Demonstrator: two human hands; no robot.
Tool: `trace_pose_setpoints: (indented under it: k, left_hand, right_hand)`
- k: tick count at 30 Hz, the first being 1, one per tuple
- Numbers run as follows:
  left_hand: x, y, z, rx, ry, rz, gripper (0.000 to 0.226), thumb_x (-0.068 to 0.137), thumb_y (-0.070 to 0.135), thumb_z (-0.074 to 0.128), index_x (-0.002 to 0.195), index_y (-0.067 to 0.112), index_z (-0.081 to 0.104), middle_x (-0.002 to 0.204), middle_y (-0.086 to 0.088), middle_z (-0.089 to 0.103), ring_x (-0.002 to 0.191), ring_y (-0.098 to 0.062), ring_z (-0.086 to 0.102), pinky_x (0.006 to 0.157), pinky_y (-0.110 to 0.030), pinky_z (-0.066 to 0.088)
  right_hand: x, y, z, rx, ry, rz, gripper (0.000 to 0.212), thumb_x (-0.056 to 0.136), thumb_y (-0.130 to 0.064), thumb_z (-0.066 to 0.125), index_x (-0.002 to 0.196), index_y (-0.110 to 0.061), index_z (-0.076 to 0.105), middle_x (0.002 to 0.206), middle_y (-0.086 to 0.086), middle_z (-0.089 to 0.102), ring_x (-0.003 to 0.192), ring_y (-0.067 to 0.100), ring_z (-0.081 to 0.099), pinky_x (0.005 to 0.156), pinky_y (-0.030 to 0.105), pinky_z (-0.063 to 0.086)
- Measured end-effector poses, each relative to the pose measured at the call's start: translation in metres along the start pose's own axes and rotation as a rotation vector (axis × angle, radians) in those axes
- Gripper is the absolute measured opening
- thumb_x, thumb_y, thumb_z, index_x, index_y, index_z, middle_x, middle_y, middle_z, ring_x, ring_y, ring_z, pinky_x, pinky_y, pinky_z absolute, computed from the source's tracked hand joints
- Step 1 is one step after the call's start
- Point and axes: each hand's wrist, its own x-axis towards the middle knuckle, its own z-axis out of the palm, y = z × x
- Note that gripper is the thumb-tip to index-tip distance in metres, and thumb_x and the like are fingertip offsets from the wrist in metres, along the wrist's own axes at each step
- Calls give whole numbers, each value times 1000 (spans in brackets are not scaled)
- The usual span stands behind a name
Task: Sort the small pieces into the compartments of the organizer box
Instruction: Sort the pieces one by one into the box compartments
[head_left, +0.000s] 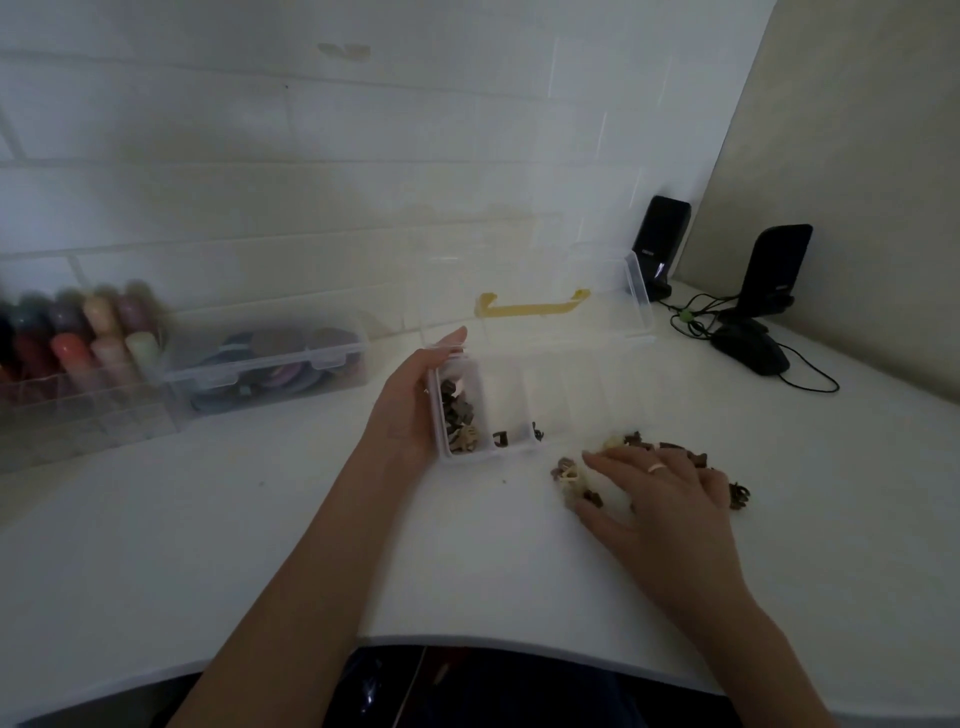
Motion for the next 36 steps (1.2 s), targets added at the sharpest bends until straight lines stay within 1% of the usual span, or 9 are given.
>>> trace_pose_setpoints:
  k: [7, 10, 13, 18, 22, 25, 30, 32, 36]
  left_hand:
    - [-1, 1, 0, -18, 3, -3, 23, 81, 17, 55, 96, 16, 74, 96, -4, 64, 89, -22, 58, 82, -35, 44]
    - [-4, 2, 3, 6, -5, -4, 30, 72, 20, 59, 99, 17, 72, 96, -5, 63, 89, -23, 58, 78, -33, 46]
    - [-6, 2, 2, 14, -7, -6, 27, 84, 18, 52, 104, 18, 70, 102, -6, 62, 94, -24, 58, 81, -34, 46]
    - [-8, 3, 2, 14, -22, -5, 34, 75, 18, 56, 106, 18, 69, 94, -5, 60, 82, -21, 54, 76, -33, 42]
    - [-8, 3, 2, 19, -10, -11, 30, 79, 17, 54, 104, 19, 71, 94, -4, 61, 81, -19, 55, 74, -30, 43]
    - [-8, 3, 2, 9, -15, -7, 28, 87, 15, 48, 105, 18, 69, 95, -4, 63, 84, -18, 58, 74, -29, 48]
    - [-8, 3, 3, 12, -15, -5, 28, 80, 14, 52, 98, 19, 73, 96, -5, 64, 89, -21, 58, 80, -33, 46]
    - [-7, 3, 2, 13, -17, 8, 29, 72, 15, 57, 95, 18, 75, 99, -6, 65, 92, -22, 60, 82, -35, 47]
    - [-8, 4, 1, 67, -36, 23, 29, 73, 17, 58, 96, 20, 75, 108, -10, 64, 96, -27, 61, 83, -38, 49]
  right_hand:
    - [4, -11, 10, 120, 43, 73, 8, 79, -40, 65, 86, -37, 64, 84, -14, 69, 97, 16, 56, 80, 30, 19]
    - [2, -7, 10, 207, 97, 69, 14, 74, -35, 73, 81, -34, 61, 80, -15, 67, 93, 13, 56, 79, 25, 16]
    - [1, -8, 8, 274, 139, 52, 24, 69, -30, 79, 78, -31, 57, 82, -18, 62, 91, 10, 54, 80, 23, 18]
    - [1, -11, 6, 445, 71, -3, 28, 67, -22, 82, 74, -24, 55, 73, -20, 60, 73, 7, 57, 82, 41, 42]
    - [-1, -11, 6, 383, 164, -29, 30, 64, -28, 83, 73, -28, 54, 75, -30, 49, 77, 1, 44, 77, 26, 26]
    - [0, -10, 7, 452, 185, -28, 23, 69, -29, 79, 76, -33, 57, 80, -30, 53, 85, -4, 48, 79, 26, 34]
    - [15, -23, 2, 521, 239, -172, 17, 76, -11, 72, 85, -22, 63, 84, -28, 53, 84, -1, 49, 79, 6, 34]
    - [28, -34, -4, 506, 257, -194, 20, 78, -10, 72, 89, -20, 59, 83, -29, 50, 84, 4, 48, 75, 10, 35]
    - [56, -48, 2, 287, 201, -386, 12, 74, -16, 75, 81, -19, 66, 83, -12, 69, 80, 14, 50, 71, 30, 44]
